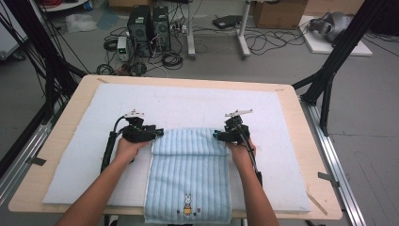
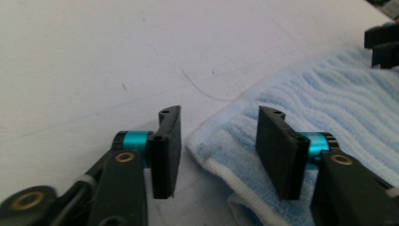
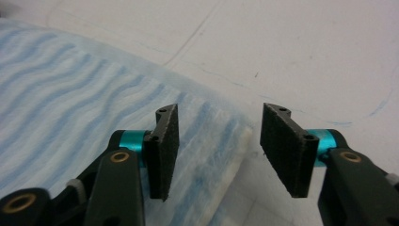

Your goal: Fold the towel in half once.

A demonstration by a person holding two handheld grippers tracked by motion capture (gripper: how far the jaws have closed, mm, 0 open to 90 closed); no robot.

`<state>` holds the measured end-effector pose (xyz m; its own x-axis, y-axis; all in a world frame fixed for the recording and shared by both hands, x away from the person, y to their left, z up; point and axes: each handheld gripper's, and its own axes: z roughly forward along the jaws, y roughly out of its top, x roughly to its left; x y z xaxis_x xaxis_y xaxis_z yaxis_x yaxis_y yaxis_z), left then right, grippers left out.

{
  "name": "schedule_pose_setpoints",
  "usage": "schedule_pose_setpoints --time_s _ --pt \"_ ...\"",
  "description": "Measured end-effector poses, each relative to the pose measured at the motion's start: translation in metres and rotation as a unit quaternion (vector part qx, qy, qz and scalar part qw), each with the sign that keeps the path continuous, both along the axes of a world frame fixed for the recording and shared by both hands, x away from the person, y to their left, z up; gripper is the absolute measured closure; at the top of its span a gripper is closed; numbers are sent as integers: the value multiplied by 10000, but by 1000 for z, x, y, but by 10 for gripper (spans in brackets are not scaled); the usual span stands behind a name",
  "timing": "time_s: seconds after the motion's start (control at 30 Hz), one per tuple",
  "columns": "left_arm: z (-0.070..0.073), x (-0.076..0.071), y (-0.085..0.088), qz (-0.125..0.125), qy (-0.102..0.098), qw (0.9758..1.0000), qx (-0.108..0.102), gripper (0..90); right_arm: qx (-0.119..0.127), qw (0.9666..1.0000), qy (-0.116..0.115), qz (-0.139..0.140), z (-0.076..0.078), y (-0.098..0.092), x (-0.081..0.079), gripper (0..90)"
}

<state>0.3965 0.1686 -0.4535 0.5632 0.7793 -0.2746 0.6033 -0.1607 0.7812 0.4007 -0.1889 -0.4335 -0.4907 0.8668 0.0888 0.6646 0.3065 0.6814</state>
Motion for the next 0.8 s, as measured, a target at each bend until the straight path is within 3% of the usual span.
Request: schedule_pose_setpoints --time_s 0.1,0.13,0.2,0.27,0.37,0.5,0.67,0.8 --pt "1 -2 -3 -89 -93 9999 102 796 -175 9998 -36 -71 -6 3 4 465" --pt "1 -2 -3 -103 -113 9998 108 817 -241 9997 -75 -41 -6 5 3 529" --pt "2 -2 -2 -130 -133 9998 64 832 -248 9994 -101 233 -5 6 2 760" --pt "4 -3 1 -133 -155 9998 -47 835 -340 9987 -177 330 -3 10 0 818" --pt "12 -6 7 -168 -243 9990 -328 835 -306 9981 -375 375 4 10 -5 822" --pt "23 -14 12 -268 -453 9965 -653 835 -6 9968 -664 441 19 2 -17 817" --pt "28 -30 18 -442 -558 9940 -837 834 309 9944 -855 538 33 -8 -38 810" --pt "27 -42 22 -510 -539 9929 -927 833 526 9927 -826 707 37 -13 -57 806"
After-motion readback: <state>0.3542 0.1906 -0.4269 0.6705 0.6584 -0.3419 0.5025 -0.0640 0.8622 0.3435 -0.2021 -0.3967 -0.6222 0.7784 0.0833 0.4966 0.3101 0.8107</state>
